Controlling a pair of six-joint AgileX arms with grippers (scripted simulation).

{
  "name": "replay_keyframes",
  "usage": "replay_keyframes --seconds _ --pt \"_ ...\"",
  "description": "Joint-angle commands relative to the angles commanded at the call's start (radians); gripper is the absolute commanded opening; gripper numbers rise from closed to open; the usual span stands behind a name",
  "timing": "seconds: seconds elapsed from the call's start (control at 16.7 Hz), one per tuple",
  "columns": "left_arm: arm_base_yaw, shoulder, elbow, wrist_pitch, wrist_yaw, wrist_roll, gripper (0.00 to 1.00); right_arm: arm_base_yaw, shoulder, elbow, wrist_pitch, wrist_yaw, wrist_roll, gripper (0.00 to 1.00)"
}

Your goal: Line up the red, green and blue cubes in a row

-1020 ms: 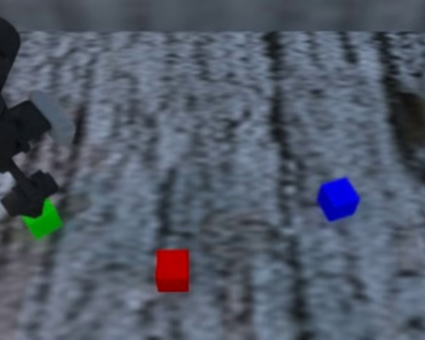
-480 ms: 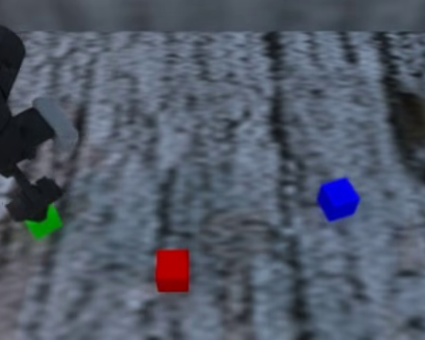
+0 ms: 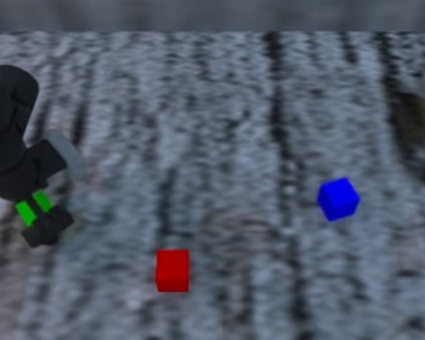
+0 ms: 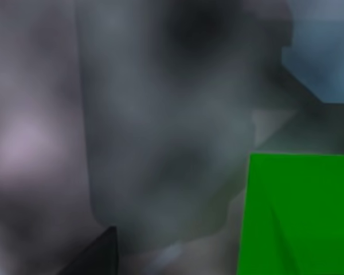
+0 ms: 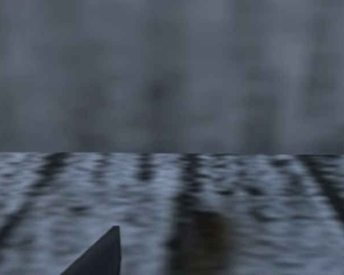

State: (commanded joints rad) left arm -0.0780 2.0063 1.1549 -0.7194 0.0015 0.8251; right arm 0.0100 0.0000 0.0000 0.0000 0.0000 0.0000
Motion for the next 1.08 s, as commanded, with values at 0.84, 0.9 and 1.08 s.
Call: replay_keyframes --seconds 0.84,0.9,1.08 --pt "0.000 0.000 0.000 0.000 0.000 0.000 0.17 0.000 0.000 0.000 0.000 0.000 0.000 1.00" --pt "0.000 0.000 0.000 0.000 0.000 0.000 0.10 0.000 0.000 0.000 0.000 0.000 0.000 1.00" --pt "0.000 0.000 0.000 0.000 0.000 0.000 0.00 0.000 0.000 0.000 0.000 0.000 0.000 1.00"
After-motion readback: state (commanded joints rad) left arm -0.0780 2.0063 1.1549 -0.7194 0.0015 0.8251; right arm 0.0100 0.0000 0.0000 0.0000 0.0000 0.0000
